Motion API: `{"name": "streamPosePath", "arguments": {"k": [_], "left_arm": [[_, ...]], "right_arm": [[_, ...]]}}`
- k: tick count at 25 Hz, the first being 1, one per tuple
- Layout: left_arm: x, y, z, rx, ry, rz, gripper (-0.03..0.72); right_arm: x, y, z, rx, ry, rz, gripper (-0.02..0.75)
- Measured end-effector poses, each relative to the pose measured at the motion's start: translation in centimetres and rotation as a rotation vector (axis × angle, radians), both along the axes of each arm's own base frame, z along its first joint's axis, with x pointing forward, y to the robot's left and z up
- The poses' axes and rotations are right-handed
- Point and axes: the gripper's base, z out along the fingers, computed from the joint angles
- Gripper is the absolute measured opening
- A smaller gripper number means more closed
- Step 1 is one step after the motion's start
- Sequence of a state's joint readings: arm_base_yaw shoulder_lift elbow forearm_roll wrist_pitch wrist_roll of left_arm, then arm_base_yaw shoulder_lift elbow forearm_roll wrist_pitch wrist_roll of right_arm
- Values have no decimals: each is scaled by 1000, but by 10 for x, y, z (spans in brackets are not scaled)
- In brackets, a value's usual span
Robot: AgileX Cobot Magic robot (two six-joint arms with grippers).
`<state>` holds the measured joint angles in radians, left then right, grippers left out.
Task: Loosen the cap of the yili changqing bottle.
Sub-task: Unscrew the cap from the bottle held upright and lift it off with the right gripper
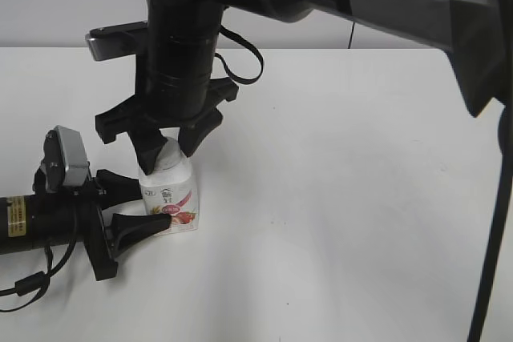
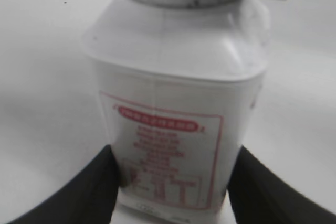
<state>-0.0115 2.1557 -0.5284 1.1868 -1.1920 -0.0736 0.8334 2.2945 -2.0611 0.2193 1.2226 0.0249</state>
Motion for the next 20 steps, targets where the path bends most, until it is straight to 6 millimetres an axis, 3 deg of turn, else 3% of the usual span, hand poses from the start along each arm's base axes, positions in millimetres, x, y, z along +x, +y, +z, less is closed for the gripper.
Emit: {"name": "streamPosePath", "arguments": {"k": [5,11,20], "left_arm": [[0,0,0,0,0,0,395],[0,0,0,0,0,0,393],[0,0,0,2,-3,-6,387]], "right_arm": [[0,0,0,0,2,-6,401],[0,0,0,1,-20,65,398],[0,0,0,11,-220,729,398]]}}
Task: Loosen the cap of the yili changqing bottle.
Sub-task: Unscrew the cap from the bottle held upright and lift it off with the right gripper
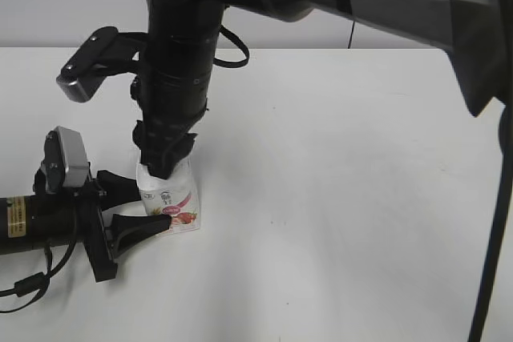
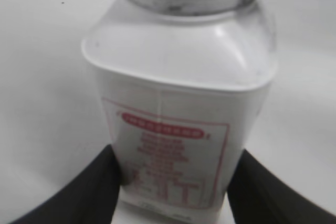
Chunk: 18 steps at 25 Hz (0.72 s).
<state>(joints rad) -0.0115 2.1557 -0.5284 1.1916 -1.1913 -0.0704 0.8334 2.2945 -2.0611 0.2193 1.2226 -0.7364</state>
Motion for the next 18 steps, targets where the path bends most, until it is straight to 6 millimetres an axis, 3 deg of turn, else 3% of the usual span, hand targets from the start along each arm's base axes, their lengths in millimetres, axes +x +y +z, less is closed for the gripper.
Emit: {"name": "streamPosePath", "arguments": {"k": [4,14,18], "left_arm": [[0,0,0,0,0,0,382],[0,0,0,2,1,2,376],[0,0,0,2,0,2,376]], "right_arm": [[1,-1,0,-6,-40,106,397],[2,-2,0,-30,-69,131,398],[4,-4,-1,-44,-79,118,518]]}}
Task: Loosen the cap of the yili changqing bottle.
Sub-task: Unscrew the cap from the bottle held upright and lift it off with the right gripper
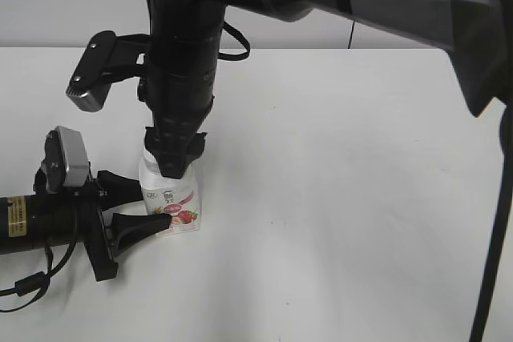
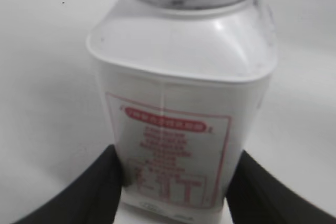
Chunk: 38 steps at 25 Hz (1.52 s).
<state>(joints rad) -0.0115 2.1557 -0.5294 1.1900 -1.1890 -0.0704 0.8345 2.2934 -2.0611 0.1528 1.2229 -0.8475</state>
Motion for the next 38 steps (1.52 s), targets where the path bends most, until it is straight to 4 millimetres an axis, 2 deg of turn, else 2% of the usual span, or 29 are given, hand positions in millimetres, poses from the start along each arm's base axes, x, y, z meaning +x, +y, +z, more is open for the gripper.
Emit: {"name": "streamPosePath", "arguments": {"k": [3,8,11,16,18,21,30,34,35,38], "left_arm": [[0,0,0,0,0,0,376],[0,0,0,0,0,-1,376],[0,0,0,0,0,-1,376],[0,0,0,0,0,-1,376],[0,0,0,0,0,-1,376],[0,0,0,0,0,-1,376],[0,0,0,0,0,-1,376],[0,0,0,0,0,-1,376],[0,0,0,0,0,-1,376],[0,0,0,0,0,0,376]], "right_arm": [[0,-1,4,4,-4,-14,566],[-3,-1,23,56,17,-146,577],[-4,1,34,104,88,-375,578],[-4,1,35,125,243,-885,578],[-4,1,35,127,270,-978,578],[-3,1,32,123,285,-1022,578],[1,6,4,65,300,-1045,578],[1,6,-2,52,303,-1047,576],[1,6,-2,52,303,-1047,569],[1,6,-2,52,303,-1047,484]]}}
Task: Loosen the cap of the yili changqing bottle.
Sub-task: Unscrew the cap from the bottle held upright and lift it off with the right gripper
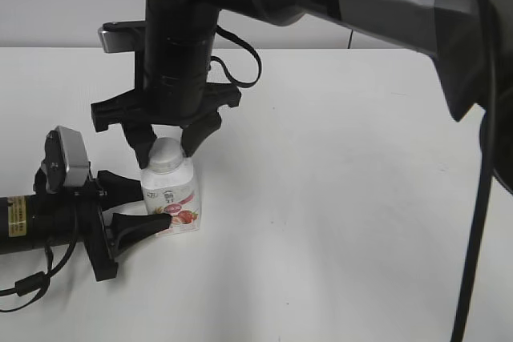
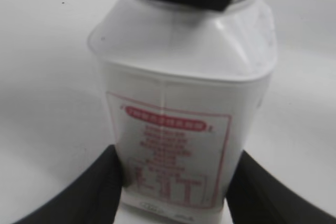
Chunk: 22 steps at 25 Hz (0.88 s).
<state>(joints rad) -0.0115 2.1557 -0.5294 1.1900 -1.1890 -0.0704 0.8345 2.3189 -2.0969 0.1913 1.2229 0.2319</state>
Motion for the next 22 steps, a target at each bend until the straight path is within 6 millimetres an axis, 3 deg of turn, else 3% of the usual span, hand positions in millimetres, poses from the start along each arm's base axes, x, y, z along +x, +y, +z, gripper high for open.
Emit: {"name": "streamPosePath", "arguments": {"k": [2,9,12,18,22], "left_arm": [[0,0,0,0,0,0,376],[0,0,0,-2,0,1,375],[0,0,0,-2,0,1,373],[0,0,0,-1,2,0,373],[0,0,0,0,1,-1,373]], "right_arm": [[0,0,0,4,1,-1,400],[0,0,1,3,-32,111,398],[-1,1,1,8,-82,302,398],[-3,3,2,44,-238,877,396],[-3,3,2,47,-321,1137,396]]}}
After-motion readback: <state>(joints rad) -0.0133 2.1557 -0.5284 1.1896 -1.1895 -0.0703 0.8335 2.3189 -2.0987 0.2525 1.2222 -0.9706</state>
